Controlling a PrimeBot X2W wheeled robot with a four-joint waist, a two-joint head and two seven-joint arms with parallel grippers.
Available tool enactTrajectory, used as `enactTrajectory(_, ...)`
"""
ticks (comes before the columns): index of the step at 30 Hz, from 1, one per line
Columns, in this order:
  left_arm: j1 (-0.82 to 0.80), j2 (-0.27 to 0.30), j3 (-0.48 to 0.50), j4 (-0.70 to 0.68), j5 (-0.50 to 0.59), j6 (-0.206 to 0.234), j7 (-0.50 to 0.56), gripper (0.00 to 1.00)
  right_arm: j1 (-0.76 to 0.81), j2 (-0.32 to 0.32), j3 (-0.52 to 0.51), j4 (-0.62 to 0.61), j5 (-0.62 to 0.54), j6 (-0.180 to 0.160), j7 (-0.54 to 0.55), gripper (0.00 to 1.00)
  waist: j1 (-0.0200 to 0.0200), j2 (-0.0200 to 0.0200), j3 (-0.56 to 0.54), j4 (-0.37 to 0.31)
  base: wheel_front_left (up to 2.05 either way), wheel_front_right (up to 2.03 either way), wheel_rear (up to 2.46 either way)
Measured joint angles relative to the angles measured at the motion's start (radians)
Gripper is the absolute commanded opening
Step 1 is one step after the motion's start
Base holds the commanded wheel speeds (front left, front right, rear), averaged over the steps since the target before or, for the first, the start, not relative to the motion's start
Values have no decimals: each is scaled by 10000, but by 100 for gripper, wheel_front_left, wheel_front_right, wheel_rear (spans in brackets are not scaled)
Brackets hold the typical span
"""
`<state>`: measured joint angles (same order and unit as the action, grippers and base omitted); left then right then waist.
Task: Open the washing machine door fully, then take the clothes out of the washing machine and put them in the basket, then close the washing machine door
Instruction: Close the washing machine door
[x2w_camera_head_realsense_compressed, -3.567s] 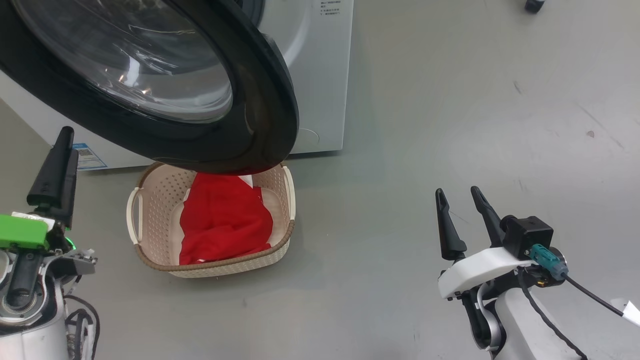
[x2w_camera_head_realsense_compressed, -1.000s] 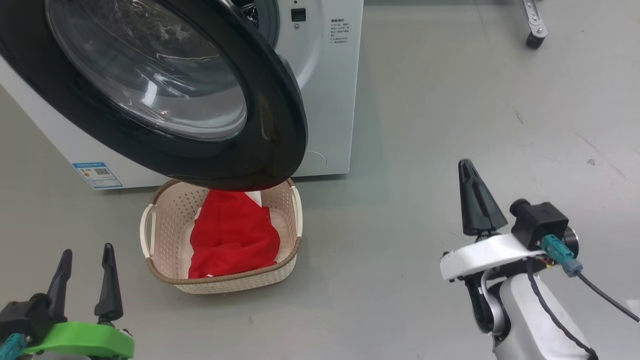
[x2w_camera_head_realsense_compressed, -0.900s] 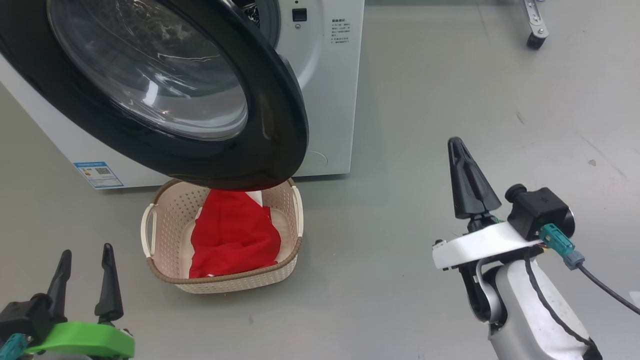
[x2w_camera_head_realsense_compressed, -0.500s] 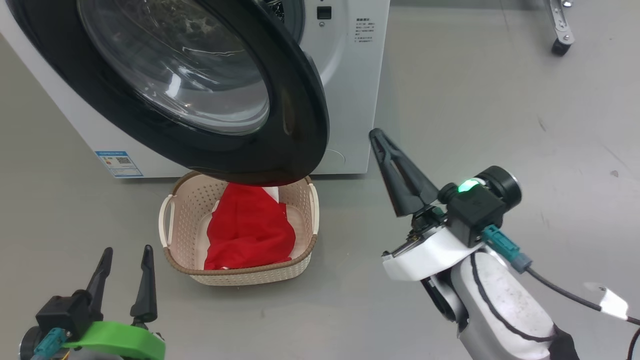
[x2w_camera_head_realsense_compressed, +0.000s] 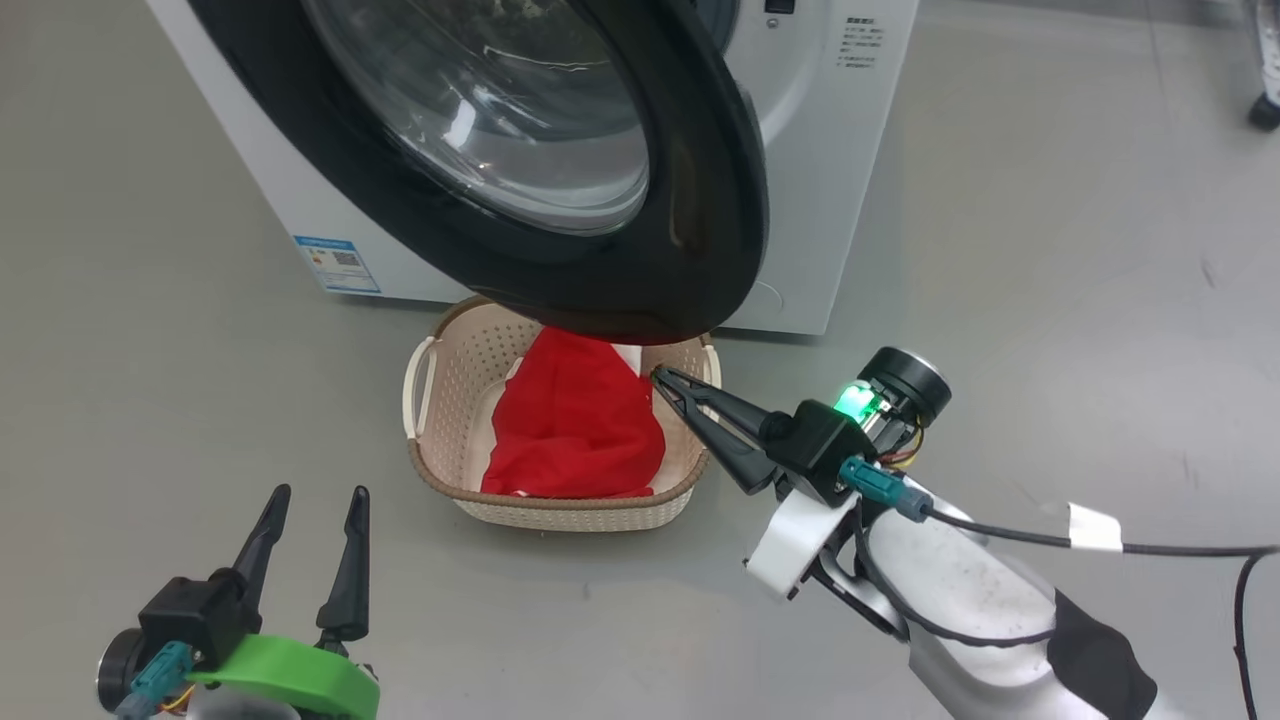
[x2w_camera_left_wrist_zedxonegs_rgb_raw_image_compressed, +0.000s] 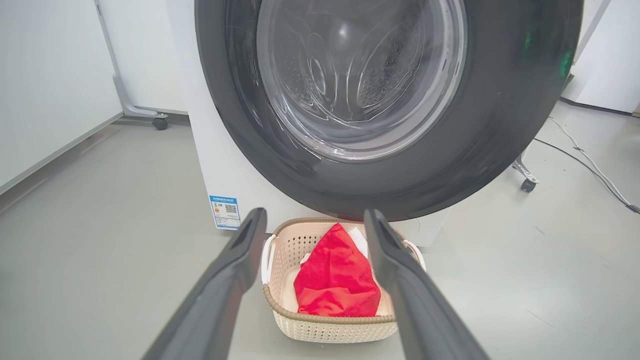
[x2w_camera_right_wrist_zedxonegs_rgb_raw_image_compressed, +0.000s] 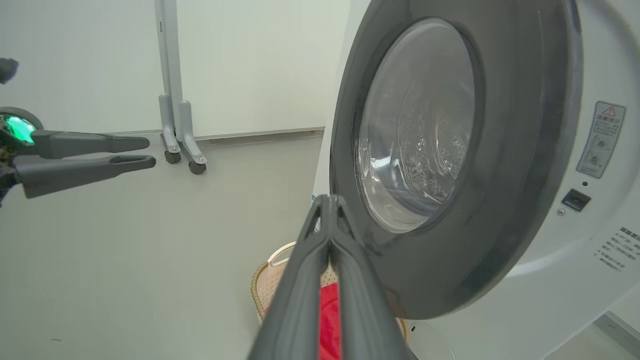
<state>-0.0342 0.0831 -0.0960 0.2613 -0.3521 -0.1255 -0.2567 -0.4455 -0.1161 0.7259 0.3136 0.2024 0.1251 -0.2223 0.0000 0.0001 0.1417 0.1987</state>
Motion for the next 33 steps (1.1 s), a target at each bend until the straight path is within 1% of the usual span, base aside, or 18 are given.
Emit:
enactTrajectory(7,-181,-48,-293,-105,-138,0,0,100,-1157,-274,-8,736,247,0,336,0,0,0,478,601,0,0,0)
enactTrajectory(14,-531,-107,-589,-201,-391,0,0,100,-2191,-635,-932,1442,410,0,502,0,0,0,1125,1051,0,0,0)
enactTrajectory(25,-1050,-194,-744,-305,-828,0,0,100,-3679,-623,-1812,2288,667,33,579,0,0,0,2190,1462,0,0,0)
enactTrajectory(33,-1431,-267,-1267,-336,-988,0,0,100,-4786,-755,-2477,2805,836,-280,497,0,0,0,2853,1607,0,0,0)
